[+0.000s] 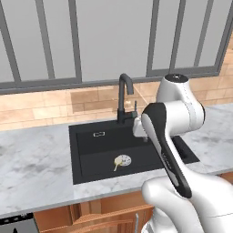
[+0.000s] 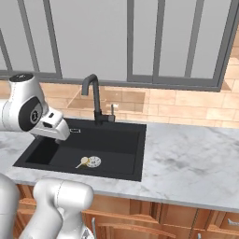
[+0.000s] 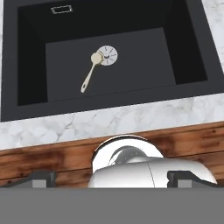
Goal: Pick up the dish brush and dish brush from the sink, and place them back in the cabinet, and close the cabinet doors.
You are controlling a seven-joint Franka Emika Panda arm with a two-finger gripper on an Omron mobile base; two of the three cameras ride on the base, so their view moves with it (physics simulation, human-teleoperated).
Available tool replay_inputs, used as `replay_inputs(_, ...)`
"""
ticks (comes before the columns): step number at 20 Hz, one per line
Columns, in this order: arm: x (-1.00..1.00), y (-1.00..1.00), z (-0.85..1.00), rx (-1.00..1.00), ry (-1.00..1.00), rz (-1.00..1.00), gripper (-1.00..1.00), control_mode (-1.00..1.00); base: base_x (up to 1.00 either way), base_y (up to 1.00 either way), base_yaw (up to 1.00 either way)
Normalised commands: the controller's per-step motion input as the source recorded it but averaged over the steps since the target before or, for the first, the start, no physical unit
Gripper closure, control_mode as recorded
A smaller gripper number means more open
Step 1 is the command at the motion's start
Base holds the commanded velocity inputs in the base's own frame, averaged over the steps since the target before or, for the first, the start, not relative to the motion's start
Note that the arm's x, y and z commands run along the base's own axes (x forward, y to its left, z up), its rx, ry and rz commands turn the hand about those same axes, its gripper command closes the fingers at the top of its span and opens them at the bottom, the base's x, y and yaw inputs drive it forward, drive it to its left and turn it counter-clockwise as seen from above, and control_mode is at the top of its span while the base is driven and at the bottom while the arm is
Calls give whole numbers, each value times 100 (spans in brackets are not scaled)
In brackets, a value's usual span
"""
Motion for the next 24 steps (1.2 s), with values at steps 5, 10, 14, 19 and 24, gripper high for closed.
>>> replay_inputs(5,1,0,-15,0,0,0,-100,-100,0,0,0)
replay_inputs(10,14,0,-12,4,0,0,-100,-100,0,0,0)
replay_inputs(14,13,0,-9,4,0,0,-100,-100,0,0,0)
replay_inputs(19,11,0,-2,4,0,0,-100,-100,0,0,0)
replay_inputs(24,17,0,-1,2,0,0,-100,-100,0,0,0)
